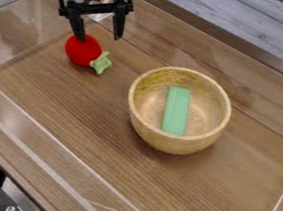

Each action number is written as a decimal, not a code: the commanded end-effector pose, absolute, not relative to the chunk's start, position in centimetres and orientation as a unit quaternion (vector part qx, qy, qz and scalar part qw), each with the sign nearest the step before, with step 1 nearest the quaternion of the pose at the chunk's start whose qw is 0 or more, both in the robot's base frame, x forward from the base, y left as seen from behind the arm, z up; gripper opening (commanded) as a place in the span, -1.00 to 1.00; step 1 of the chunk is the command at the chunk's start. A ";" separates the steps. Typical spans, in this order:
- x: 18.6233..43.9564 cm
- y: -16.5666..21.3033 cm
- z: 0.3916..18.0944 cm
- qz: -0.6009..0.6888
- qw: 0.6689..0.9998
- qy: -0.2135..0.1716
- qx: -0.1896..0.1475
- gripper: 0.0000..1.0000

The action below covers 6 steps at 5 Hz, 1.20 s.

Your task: Move the red object to the right side of the table

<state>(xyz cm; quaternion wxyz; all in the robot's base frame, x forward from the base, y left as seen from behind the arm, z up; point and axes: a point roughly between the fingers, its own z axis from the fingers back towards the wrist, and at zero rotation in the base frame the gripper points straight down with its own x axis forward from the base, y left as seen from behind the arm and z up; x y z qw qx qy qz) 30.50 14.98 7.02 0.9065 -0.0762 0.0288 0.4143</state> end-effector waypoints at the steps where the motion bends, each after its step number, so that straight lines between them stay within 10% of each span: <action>1: 31.0 16.5 8.6 0.456 0.886 -0.003 -0.081 1.00; 4: 31.4 16.4 5.7 0.533 0.841 -0.018 -0.093 1.00; 6: 33.1 14.4 9.1 0.521 0.848 -0.027 -0.096 1.00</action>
